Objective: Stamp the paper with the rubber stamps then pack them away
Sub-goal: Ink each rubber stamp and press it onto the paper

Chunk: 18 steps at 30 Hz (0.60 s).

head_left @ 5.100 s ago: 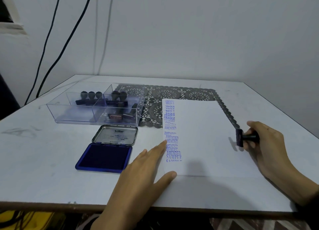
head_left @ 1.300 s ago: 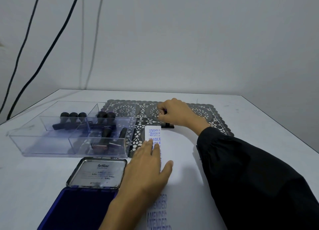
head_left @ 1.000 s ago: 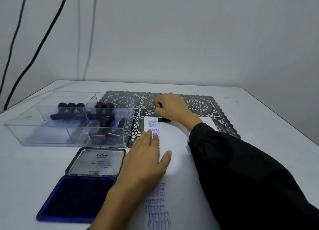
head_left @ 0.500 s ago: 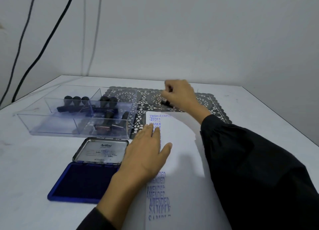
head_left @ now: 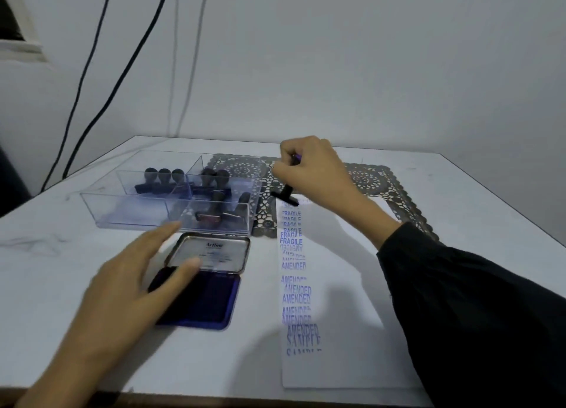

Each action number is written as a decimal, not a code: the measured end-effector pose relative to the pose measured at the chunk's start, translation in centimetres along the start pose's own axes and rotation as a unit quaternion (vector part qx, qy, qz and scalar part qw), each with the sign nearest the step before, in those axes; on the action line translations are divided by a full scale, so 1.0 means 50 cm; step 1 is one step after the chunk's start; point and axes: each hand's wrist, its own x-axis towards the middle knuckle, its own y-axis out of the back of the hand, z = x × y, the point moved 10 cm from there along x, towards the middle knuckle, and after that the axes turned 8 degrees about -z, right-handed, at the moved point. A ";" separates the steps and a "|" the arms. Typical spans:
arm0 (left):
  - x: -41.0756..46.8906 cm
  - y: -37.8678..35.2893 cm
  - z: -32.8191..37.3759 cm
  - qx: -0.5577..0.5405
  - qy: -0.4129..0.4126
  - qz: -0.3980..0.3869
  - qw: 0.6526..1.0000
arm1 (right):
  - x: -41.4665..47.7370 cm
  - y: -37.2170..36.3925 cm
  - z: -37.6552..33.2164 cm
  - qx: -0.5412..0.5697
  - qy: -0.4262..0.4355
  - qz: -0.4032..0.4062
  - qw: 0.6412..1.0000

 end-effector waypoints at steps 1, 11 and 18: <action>-0.004 0.015 -0.021 0.002 0.015 -0.009 1.000 | -0.008 -0.024 -0.014 -0.001 0.005 -0.021 1.000; -0.045 -0.018 -0.106 0.083 0.099 -0.168 0.977 | -0.057 -0.231 -0.142 -0.062 0.063 -0.153 0.984; -0.043 -0.025 -0.111 0.134 0.089 -0.184 0.970 | -0.078 -0.285 -0.203 -0.137 0.120 -0.137 0.974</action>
